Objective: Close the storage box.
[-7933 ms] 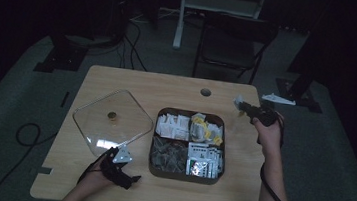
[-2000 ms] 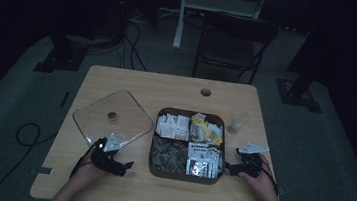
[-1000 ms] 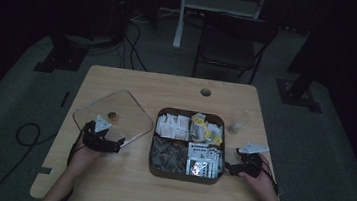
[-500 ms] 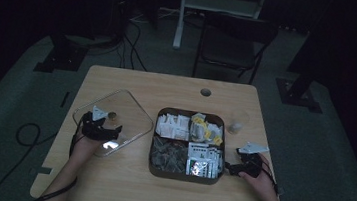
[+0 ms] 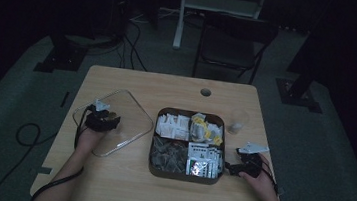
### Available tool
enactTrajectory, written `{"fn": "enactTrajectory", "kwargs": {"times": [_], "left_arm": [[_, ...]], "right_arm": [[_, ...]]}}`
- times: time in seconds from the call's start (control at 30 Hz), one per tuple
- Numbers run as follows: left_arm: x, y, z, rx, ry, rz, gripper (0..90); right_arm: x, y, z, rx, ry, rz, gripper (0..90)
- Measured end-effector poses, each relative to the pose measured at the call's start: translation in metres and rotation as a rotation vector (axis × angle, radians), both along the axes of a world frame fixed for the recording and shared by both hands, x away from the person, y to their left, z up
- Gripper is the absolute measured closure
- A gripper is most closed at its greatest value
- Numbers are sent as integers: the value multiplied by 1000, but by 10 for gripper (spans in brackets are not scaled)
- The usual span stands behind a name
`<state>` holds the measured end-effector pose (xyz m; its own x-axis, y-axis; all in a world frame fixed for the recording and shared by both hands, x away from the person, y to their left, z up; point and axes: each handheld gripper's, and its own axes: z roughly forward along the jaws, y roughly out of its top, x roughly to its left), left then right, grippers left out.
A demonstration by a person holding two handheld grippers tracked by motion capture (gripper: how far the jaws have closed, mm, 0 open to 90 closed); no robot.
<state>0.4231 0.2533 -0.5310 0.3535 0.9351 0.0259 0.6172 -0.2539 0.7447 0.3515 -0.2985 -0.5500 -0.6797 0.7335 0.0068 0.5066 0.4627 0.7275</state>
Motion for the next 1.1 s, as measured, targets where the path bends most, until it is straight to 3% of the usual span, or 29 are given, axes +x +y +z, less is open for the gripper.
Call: {"fn": "enactTrajectory", "kwargs": {"times": [0.17,0.23,0.4,0.5,0.6,0.73,0.87,1.1], "left_arm": [[5,-4,-2,32,-5,9,513],[6,-3,-2,32,-3,27,586],[7,-5,1,55,7,31,593],[6,-4,5,43,8,37,595],[5,-3,14,17,1,26,596],[2,-4,29,25,-23,11,596],[2,-1,43,-28,-33,3,596],[-6,-12,69,-31,-87,-52,596]], "right_arm": [[0,0,0,-1,0,0,139],[0,0,0,-1,0,0,139],[0,0,0,-1,0,0,139],[0,0,0,-1,0,0,139],[0,0,0,-1,0,0,139],[0,0,0,-1,0,0,139],[0,0,0,-1,0,0,139],[0,0,0,-1,0,0,139]]}}
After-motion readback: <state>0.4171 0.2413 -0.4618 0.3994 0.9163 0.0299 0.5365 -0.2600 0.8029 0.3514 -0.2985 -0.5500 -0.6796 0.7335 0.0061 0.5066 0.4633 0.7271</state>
